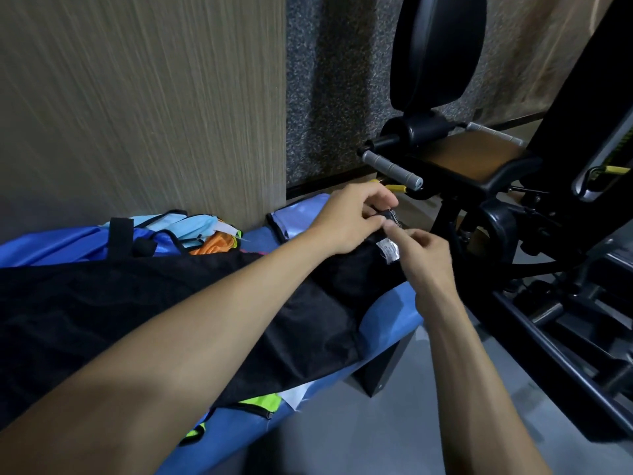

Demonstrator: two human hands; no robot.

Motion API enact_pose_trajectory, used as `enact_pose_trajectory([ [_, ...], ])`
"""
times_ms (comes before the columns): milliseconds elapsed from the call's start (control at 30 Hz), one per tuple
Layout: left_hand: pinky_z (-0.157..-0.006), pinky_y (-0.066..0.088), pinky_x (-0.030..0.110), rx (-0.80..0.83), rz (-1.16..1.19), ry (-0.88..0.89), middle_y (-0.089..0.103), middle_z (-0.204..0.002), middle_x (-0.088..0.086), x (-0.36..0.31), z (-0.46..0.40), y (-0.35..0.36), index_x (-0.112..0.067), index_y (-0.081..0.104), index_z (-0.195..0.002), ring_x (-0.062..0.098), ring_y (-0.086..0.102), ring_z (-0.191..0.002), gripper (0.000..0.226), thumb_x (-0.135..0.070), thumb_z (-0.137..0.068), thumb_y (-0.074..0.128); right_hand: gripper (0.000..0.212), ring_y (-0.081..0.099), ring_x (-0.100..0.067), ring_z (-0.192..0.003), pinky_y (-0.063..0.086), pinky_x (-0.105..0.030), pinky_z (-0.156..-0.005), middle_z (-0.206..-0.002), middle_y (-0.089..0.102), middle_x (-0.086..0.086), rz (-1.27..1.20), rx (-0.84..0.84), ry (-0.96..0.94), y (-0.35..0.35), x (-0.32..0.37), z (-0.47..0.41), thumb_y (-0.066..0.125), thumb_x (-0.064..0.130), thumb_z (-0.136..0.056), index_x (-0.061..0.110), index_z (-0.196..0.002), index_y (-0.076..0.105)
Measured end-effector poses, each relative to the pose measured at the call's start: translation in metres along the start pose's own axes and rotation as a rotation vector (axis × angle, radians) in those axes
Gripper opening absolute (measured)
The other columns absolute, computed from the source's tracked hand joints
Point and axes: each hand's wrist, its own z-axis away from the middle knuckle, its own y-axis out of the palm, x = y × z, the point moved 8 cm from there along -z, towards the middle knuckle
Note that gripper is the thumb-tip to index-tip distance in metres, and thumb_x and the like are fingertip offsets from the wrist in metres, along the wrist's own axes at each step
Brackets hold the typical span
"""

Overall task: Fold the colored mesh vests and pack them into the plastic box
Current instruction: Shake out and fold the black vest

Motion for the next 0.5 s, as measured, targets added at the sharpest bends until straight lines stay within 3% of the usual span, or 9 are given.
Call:
enact_pose_trajectory([
  [100,-0.093,0.045,0.025,-0.077,-0.18,0.064,0.063,-0.114,-0.005,-0.009,0.025,-0.009,-0.018,0.067,-0.118,0.01,0.059,-0.105,0.024,-0.014,-0.094,0.067,0.035,0.062,-0.015,-0.069,0.049,-0.036,-0.069,-0.064,0.068,0.004,0.178,-0.119,-0.046,-0.007,-0.009,-0.013,0.07,0.046,-0.088,0.016,-0.069,0.069],
  [167,-0.099,0.043,0.033,-0.012,-0.335,0.103,0.061,-0.122,-0.006,-0.012,0.062,-0.01,-0.022,0.062,-0.123,0.014,0.055,-0.116,0.026,-0.026,-0.098,0.061,0.033,0.066,-0.023,-0.08,0.051,-0.038,-0.073,-0.072,0.07,-0.001,0.246,-0.162,-0.01,-0.01,-0.023,-0.02,0.067,0.044,-0.091,0.018,-0.071,0.067],
  [267,-0.109,0.032,0.038,0.101,-0.8,0.112,0.058,-0.135,-0.005,0.003,0.129,-0.015,-0.026,0.062,-0.129,0.021,0.049,-0.129,0.039,-0.046,-0.098,0.05,0.03,0.066,-0.034,-0.093,0.055,-0.045,-0.084,-0.085,0.072,-0.009,0.325,-0.154,0.095,-0.009,-0.05,-0.027,0.064,0.043,-0.092,0.019,-0.074,0.067],
  [367,-0.114,0.029,0.046,0.079,-1.034,0.019,0.062,-0.137,0.003,0.024,0.178,-0.045,-0.022,0.069,-0.125,0.029,0.052,-0.132,0.051,-0.052,-0.094,0.04,0.033,0.066,-0.031,-0.082,0.058,-0.046,-0.08,-0.085,0.07,-0.009,0.33,-0.064,0.17,-0.004,-0.06,-0.027,0.067,0.043,-0.094,0.014,-0.077,0.069],
  [433,-0.116,0.029,0.051,0.096,-1.1,-0.052,0.059,-0.143,0.005,0.04,0.202,-0.063,-0.023,0.066,-0.132,0.031,0.049,-0.138,0.054,-0.053,-0.096,0.039,0.041,0.064,-0.028,-0.07,0.059,-0.045,-0.07,-0.081,0.066,-0.008,0.298,-0.005,0.197,0.0,-0.057,-0.026,0.069,0.047,-0.093,0.009,-0.076,0.069],
  [500,-0.118,0.025,0.053,0.157,-1.15,-0.1,0.053,-0.151,0.007,0.062,0.217,-0.076,-0.025,0.059,-0.141,0.033,0.043,-0.144,0.057,-0.056,-0.099,0.035,0.045,0.063,-0.028,-0.066,0.06,-0.048,-0.073,-0.077,0.065,-0.009,0.355,0.038,0.203,0.005,-0.056,-0.024,0.072,0.047,-0.09,0.005,-0.076,0.069],
])
